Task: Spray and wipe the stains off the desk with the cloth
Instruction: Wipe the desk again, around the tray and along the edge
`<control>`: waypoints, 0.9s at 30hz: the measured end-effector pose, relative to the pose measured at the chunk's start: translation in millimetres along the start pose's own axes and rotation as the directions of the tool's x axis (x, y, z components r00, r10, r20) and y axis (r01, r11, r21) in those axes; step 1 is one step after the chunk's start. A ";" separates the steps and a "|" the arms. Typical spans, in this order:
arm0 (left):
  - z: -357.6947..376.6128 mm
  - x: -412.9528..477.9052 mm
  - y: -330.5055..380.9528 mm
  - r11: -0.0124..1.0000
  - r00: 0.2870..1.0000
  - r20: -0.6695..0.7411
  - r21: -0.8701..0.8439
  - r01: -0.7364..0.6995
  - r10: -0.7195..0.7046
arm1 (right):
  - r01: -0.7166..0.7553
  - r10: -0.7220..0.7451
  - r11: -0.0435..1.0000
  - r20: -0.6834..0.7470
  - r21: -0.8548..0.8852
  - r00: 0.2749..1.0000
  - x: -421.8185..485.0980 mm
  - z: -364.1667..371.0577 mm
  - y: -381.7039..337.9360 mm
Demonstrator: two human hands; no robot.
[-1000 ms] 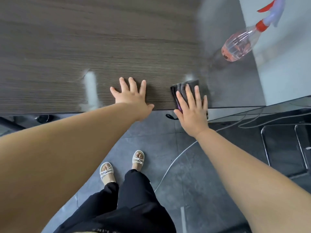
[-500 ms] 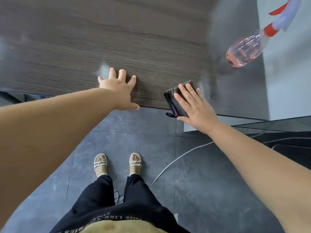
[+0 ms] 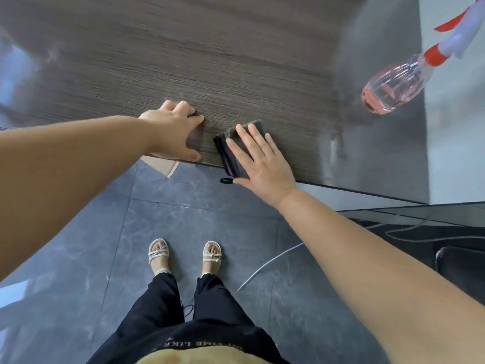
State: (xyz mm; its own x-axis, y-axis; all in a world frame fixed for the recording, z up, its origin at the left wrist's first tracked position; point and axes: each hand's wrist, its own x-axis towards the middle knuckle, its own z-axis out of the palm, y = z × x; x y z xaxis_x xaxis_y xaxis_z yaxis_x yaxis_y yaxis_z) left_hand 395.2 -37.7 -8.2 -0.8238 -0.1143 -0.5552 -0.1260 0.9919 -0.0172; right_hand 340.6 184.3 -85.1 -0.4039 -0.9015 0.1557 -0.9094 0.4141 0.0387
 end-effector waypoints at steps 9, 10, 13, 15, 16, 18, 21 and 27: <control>7.5 -3.2 -4.1 0.997 0.997 -0.071 -0.067 -0.023 0.018 | -0.113 0.113 0.990 -0.002 -0.088 0.994 -67.2 -3.1 59.3; 7.5 -2.1 -6.8 0.994 0.997 -0.077 -0.105 -0.027 0.019 | -0.126 0.126 0.988 -0.012 -0.091 0.992 -55.4 -0.6 46.9; 7.4 0.3 -21.4 0.965 0.994 -0.112 -0.260 -0.022 -0.008 | -0.104 0.102 0.992 -0.029 -0.073 0.994 -5.4 5.4 0.5; 10.3 -0.7 -31.3 0.940 0.984 -0.174 -0.341 -0.032 -0.030 | -0.103 0.101 0.993 -0.026 -0.051 0.995 21.6 7.5 -27.5; 13.2 -3.3 -35.6 0.933 0.976 -0.211 -0.359 -0.034 -0.046 | -0.102 0.102 0.994 -0.013 -0.033 0.995 29.5 7.3 -35.8; 20.2 -13.5 -47.0 0.932 0.959 -0.264 -0.363 0.004 -0.107 | -0.036 0.036 0.999 0.005 0.012 0.999 33.6 4.2 -33.1; 32.2 -30.1 -78.8 0.951 0.950 -0.224 -0.268 0.154 -0.217 | 0.100 -0.101 0.994 0.016 0.046 0.995 14.6 -1.4 2.2; 67.3 -54.0 -147.2 0.922 0.918 -0.175 -0.222 0.316 -0.357 | -0.040 0.040 0.998 0.001 -0.053 0.999 20.2 6.3 -21.1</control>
State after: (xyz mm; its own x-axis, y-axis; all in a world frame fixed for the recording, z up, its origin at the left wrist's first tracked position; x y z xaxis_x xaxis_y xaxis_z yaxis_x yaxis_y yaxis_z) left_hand 495.4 -173.8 -31.7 -0.8076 -0.4685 -0.3582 -0.4994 0.8663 -0.0070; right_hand 350.9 156.5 -89.0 -0.4402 -0.8843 0.1558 -0.8860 0.4560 0.0843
